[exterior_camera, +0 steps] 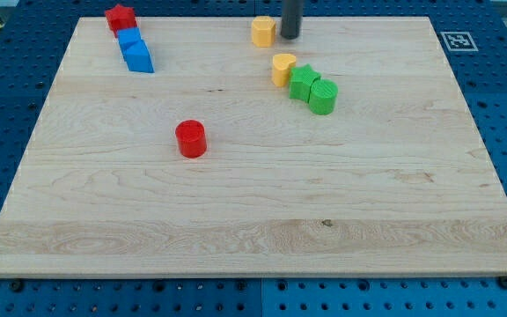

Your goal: Move the yellow heart above to the red circle

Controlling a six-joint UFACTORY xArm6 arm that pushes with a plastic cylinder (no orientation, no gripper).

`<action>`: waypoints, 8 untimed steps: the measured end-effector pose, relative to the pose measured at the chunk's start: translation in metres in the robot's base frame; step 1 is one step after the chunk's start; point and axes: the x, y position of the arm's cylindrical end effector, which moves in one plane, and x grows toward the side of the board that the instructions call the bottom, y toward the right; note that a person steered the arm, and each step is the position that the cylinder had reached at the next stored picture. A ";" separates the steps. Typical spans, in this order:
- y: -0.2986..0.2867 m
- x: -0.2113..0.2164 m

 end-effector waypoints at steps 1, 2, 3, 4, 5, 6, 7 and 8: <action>-0.081 0.000; -0.143 0.000; -0.141 -0.016; -0.077 -0.030; 0.015 -0.012; 0.084 0.036; 0.092 0.087; 0.055 0.102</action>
